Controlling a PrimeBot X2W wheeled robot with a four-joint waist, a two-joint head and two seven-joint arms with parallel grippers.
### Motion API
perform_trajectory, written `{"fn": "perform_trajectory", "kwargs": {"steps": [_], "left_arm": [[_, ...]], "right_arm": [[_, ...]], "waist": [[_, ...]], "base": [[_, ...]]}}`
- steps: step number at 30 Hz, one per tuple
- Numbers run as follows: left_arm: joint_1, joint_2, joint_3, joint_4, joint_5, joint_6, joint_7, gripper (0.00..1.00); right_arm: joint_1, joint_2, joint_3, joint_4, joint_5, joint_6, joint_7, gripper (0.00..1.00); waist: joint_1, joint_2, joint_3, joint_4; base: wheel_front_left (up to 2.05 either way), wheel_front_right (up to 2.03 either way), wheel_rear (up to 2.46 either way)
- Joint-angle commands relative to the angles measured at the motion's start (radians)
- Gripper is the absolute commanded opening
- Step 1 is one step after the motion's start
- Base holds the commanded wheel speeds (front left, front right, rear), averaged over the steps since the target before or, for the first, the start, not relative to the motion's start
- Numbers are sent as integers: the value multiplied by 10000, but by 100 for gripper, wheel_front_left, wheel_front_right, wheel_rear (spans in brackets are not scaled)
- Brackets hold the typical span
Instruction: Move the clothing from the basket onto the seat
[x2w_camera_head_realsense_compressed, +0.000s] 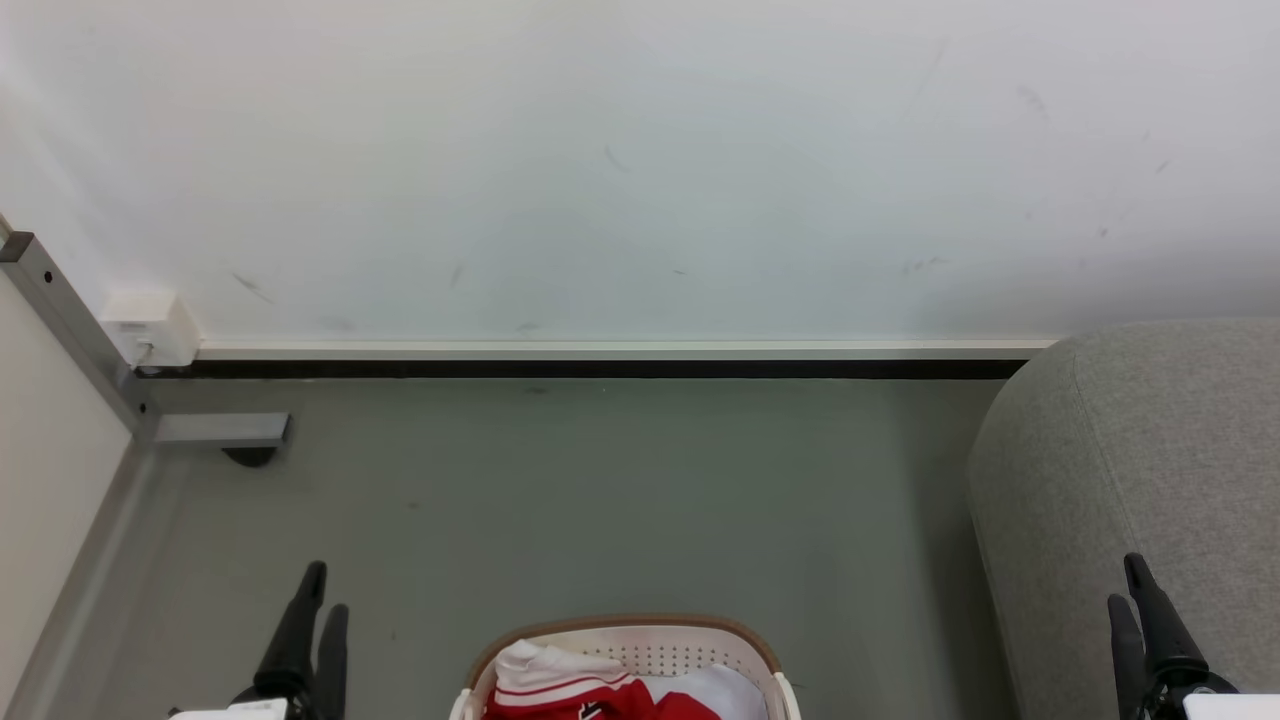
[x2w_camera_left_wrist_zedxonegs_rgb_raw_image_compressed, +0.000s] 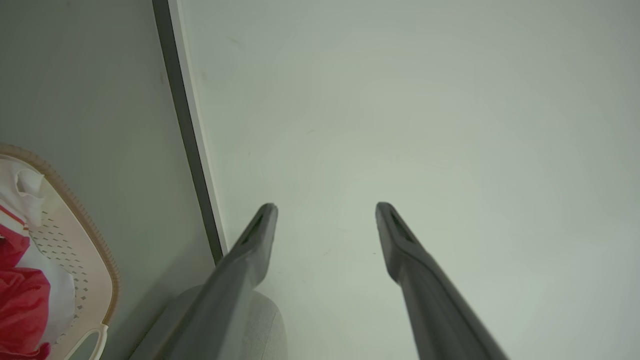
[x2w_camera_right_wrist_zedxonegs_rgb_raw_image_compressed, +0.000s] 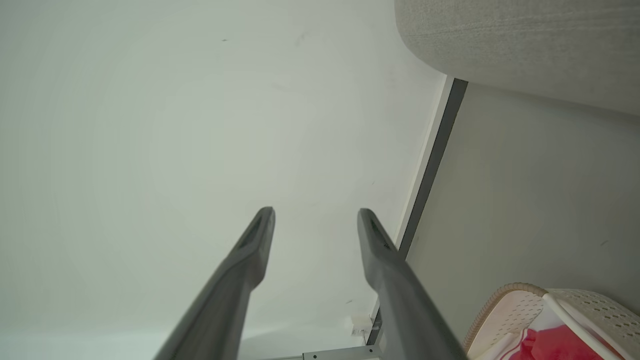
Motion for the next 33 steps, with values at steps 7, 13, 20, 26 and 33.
{"fn": "perform_trajectory", "kwargs": {"steps": [7,13,20,26,33], "left_arm": [[-94,63,-78,-474,150,-35,-393,100],[-48,74,-106,-819,919,-40,-675,100],[27,88,-122,-1200,2150,35,-984,100],[110,98,-221,-1460,3040,148,-1222,100],[215,111,-367,-1693,4686,334,-1491,100]], "right_arm": [[-156,-90,375,-521,-268,-1,-401,100],[-148,-98,628,-805,-731,-2,-682,100],[-148,-108,805,-1064,-1927,-4,-989,100],[-105,-116,812,-1223,-3361,-5,-1233,100],[-27,-125,998,-1352,-5009,-6,-1502,100]], "waist": [[0,0,9,18],[0,0,4,11],[0,0,-6,-15],[0,0,-43,-32],[0,0,-123,-38]], "base": [[0,0,0],[0,0,0],[0,0,0],[0,0,0],[0,0,0]]}}
